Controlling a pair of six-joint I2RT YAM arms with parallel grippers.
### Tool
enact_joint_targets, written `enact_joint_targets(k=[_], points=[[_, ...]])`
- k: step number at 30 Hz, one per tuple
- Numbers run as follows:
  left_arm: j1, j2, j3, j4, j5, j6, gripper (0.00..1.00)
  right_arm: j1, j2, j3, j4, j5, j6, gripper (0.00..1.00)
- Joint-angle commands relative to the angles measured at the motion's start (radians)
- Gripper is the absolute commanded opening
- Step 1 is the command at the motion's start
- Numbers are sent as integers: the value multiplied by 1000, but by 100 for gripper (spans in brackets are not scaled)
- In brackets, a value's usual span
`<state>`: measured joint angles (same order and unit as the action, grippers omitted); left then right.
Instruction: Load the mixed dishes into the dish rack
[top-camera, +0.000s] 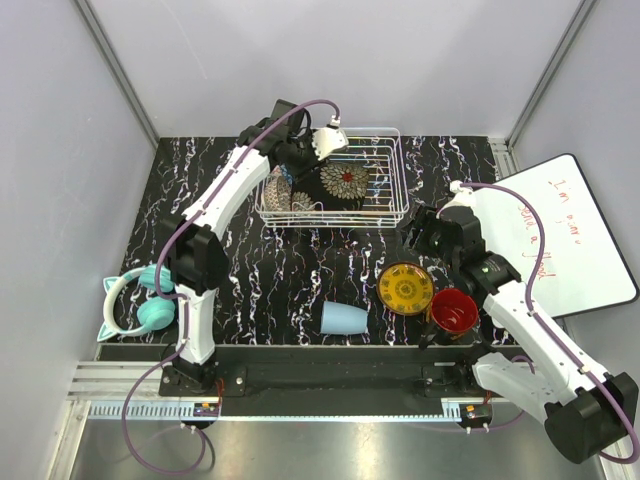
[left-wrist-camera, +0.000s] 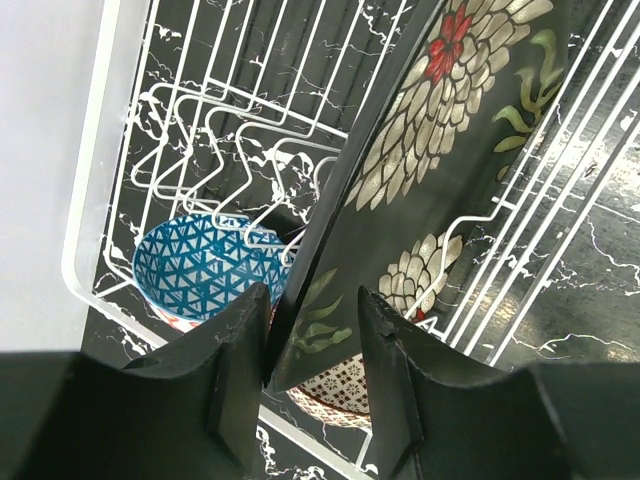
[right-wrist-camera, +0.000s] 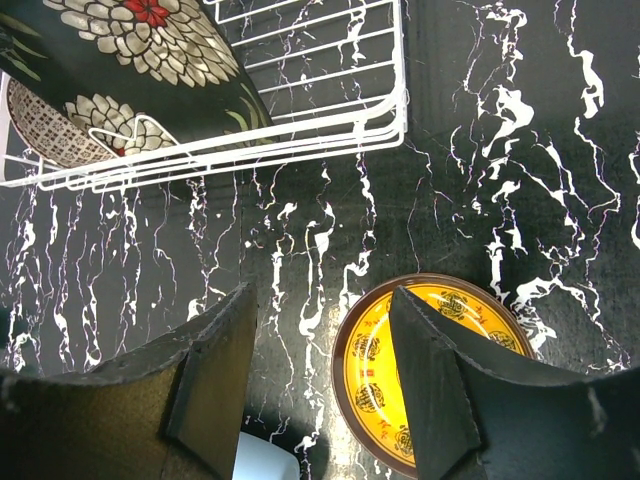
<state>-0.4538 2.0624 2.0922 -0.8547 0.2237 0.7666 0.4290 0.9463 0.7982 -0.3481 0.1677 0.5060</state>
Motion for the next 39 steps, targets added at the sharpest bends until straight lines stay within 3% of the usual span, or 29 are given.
enact_joint_targets(k=[1,11,17,18,20,22,33,39], points=[[1,-22,-15,-32,5,-6,43,-7,-21,15,-8,33,9,64],[9,-50,-104,-30,-12,-10,41,-12,-33,3,-11,36,14,63],[9,-54,-74,-26,-38,-18,62,-12,-40,-2,-12,38,17,64],[9,-53,-55,-21,-50,-21,79,-12,-40,-4,-14,38,19,64],[7,-48,-38,-17,-60,-21,83,-12,-38,-4,-12,36,20,64],[7,-45,-15,-4,-73,-26,94,-12,-40,-5,-14,38,20,66],[3,-47,91,51,-144,-16,99,-12,-31,-7,-12,50,14,72],[12,-88,175,134,-172,-125,99,-21,101,53,50,58,-37,75]])
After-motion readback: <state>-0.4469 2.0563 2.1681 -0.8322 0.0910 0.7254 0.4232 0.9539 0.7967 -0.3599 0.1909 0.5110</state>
